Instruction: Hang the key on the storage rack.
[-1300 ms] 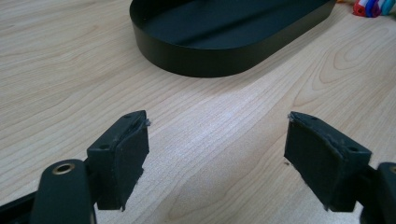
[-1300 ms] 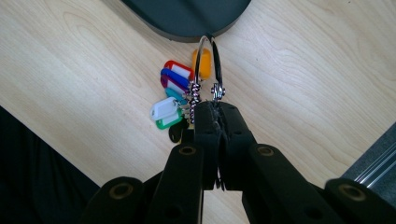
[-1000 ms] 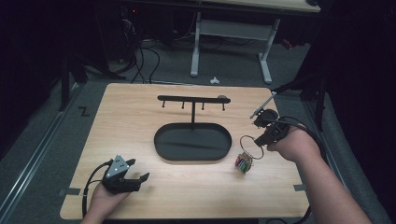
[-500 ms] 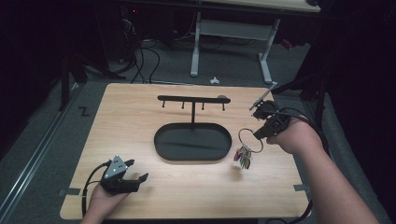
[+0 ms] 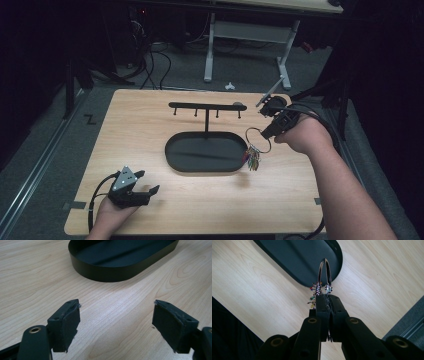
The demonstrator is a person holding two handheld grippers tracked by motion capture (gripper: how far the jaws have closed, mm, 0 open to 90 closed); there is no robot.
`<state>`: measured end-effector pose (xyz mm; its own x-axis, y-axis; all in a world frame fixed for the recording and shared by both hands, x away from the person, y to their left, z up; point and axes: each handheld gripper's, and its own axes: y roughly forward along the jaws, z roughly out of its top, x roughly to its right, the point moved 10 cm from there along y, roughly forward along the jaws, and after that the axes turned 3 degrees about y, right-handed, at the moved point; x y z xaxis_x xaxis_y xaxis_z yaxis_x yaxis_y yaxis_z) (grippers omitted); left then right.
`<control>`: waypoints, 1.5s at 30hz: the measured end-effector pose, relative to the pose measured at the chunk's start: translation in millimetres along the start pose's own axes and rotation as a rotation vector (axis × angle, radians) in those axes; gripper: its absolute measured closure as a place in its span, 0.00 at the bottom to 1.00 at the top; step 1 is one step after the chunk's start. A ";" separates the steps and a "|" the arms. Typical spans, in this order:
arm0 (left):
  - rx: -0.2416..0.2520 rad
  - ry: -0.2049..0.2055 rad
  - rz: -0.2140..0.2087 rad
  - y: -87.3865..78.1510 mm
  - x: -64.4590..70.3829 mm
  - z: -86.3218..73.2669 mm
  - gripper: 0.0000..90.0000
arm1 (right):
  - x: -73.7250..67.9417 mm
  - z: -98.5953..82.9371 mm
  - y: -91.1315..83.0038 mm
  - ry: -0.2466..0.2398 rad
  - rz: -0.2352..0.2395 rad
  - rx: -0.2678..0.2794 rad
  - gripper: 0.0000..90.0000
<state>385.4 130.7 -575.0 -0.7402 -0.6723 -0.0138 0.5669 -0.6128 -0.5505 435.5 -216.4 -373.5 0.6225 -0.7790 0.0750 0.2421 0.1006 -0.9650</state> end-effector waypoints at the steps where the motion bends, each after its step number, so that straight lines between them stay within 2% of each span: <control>1: -0.002 0.003 0.001 0.5 0.3 -0.4 0.25 | -2.4 1.9 0.2 0.017 0.003 -0.006 0.98; 4: -0.007 0.008 -0.001 -0.9 0.5 -1.2 0.25 | -4.4 12.9 2.9 -0.023 0.004 0.001 0.98; 7: -0.003 -0.003 0.002 -3.3 -1.0 -2.1 0.25 | -6.6 20.8 4.2 -0.030 0.007 0.006 0.98; 8: 0.002 -0.008 0.005 -4.1 -1.5 -2.2 0.25 | -7.8 22.2 3.5 -0.016 0.006 0.001 0.98; 10: 0.007 -0.010 0.006 -6.7 -1.3 -2.2 0.25 | -6.7 25.1 3.1 -0.035 0.002 0.007 0.98; 12: 0.010 -0.004 0.006 -7.9 -1.5 -1.7 0.25 | -7.2 29.2 1.1 -0.025 0.003 0.010 0.98; 13: 0.009 -0.005 0.006 -7.2 -1.7 -1.7 0.26 | -7.3 30.5 0.1 -0.018 -0.001 0.006 0.98; 14: 0.005 -0.005 0.003 -6.3 -1.4 -1.8 0.26 | -6.1 33.3 -0.8 -0.034 -0.005 0.010 0.98; 15: 0.004 -0.004 0.001 -5.6 -1.1 -1.7 0.26 | -6.9 35.1 -2.1 -0.017 -0.006 0.010 0.98; 16: -0.001 -0.001 0.000 -3.9 0.1 -2.1 0.26 | -6.4 39.8 -2.8 -0.028 -0.005 0.019 0.98; 19: -0.007 0.002 0.001 -3.8 0.1 -3.5 0.25 | -7.1 43.6 -2.0 -0.018 -0.001 0.015 0.98; 21: -0.010 -0.001 0.004 -5.3 -1.4 -5.2 0.26 | -5.0 48.6 -0.4 -0.037 -0.002 0.017 0.98; 22: -0.010 -0.004 0.006 -6.5 -2.5 -5.6 0.26 | -5.4 52.7 0.6 -0.019 0.000 0.013 0.98; 23: -0.004 -0.013 0.009 -8.8 -4.1 -5.4 0.26 | -4.5 55.9 1.5 -0.039 0.005 0.022 0.98; 26: 0.002 -0.014 0.011 -7.8 -4.7 -4.2 0.26 | -5.4 63.7 4.9 -0.043 0.006 0.018 0.98; 32: -0.018 0.005 0.006 -4.2 -2.9 -4.8 0.26 | -4.9 72.4 11.8 -0.049 0.011 0.018 0.98; 39: -0.001 -0.016 0.015 -8.2 -6.3 -4.8 0.26 | 1.9 80.2 19.7 -0.027 0.015 0.020 0.98; 44: -0.006 -0.007 0.009 -5.4 -4.8 -3.6 0.26 | 6.1 79.2 22.8 -0.006 0.010 0.003 0.98; 45: -0.011 -0.006 0.005 -4.6 -4.1 -3.7 0.26 | 8.2 79.3 23.9 -0.016 0.011 0.007 0.98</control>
<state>384.5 137.7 -575.4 -0.7352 -0.6778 -0.0118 0.5666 -0.6048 -0.5596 505.4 -171.3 -376.1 0.6370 -0.7679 0.0685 0.2406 0.1137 -0.9639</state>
